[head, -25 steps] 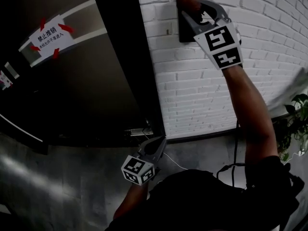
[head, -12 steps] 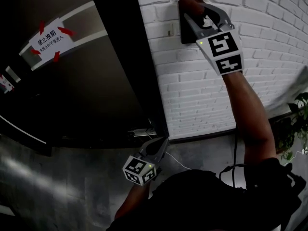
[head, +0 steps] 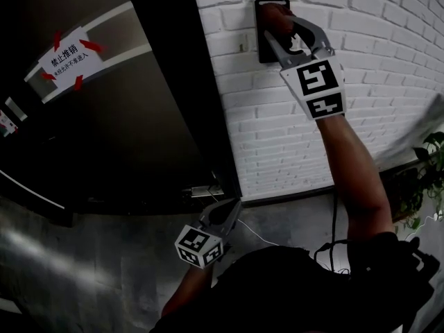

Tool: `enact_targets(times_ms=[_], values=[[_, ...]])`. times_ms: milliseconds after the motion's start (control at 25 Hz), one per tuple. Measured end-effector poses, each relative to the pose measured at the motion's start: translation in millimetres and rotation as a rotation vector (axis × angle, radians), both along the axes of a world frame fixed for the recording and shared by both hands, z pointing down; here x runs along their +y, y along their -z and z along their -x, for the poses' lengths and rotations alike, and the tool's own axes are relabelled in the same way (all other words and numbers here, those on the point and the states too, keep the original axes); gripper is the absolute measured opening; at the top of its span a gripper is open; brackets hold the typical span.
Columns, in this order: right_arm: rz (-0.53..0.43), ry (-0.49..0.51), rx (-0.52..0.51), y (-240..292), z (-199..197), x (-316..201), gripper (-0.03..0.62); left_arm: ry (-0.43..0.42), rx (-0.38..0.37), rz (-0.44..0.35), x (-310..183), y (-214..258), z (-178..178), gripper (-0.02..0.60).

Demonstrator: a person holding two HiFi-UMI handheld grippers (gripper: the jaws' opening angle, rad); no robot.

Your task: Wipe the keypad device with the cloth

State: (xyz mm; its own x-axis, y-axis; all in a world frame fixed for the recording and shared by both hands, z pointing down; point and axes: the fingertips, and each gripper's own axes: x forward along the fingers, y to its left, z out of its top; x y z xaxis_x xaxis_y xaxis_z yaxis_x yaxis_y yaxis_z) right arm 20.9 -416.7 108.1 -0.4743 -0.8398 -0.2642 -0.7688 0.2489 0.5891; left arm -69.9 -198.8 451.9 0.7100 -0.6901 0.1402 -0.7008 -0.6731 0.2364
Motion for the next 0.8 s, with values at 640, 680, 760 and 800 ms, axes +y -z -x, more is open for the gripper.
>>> enact_targets(times_ms=[640,680,760,800], values=[[0.076,0.003,-0.008,-43,-1,0,0.144,0.01,-0.003,0.008,4,-1,3,0.017],[0.083,0.003,-0.009,-46,-1,0,0.144,0.009,-0.003,0.009,4,-1,2,0.017],[0.095,0.003,-0.01,-52,-2,0,0.144,0.005,-0.003,0.009,5,-2,1,0.017],[0.101,0.003,-0.01,-55,-2,0,0.144,0.004,-0.004,0.009,6,-2,1,0.017]])
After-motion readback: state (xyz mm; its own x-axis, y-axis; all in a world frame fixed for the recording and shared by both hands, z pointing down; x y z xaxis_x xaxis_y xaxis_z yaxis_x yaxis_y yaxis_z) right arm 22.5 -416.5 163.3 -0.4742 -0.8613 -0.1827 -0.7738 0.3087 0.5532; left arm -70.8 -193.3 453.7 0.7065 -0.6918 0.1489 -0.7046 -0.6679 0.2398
